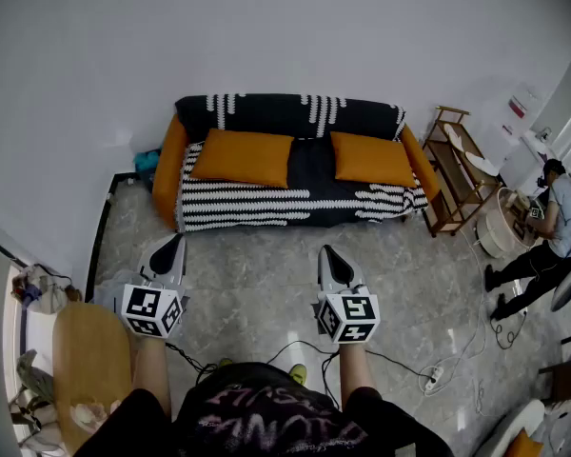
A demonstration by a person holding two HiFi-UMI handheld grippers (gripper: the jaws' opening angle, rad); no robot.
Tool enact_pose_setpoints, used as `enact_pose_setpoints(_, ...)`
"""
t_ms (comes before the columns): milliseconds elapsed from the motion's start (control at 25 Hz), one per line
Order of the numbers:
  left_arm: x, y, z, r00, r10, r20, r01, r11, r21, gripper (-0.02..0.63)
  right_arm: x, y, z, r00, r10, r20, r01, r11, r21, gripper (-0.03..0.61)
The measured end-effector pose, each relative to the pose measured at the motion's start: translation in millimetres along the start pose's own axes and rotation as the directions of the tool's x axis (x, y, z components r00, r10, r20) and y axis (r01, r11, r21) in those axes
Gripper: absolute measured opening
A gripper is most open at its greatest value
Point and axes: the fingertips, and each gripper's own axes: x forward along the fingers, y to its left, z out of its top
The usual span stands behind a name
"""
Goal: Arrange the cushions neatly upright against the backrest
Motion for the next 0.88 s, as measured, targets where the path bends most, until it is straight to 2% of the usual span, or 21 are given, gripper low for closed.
enact_pose_setpoints(520, 0, 2, -2, 1.0, 0.001, 0.005, 0.0, 1.0, -0.011, 0.002, 0, -1, -1, 1.0, -0.006, 0.012, 0.006, 1.0, 0.012, 0.011)
enact_pose_setpoints(880, -5, 14, -4, 1.0, 0.006, 0.009, -0.006, 1.0, -0.02, 0.002, 8, 15, -1, 1.0, 0.024, 0.002, -0.024, 1.0, -0.001, 0.011)
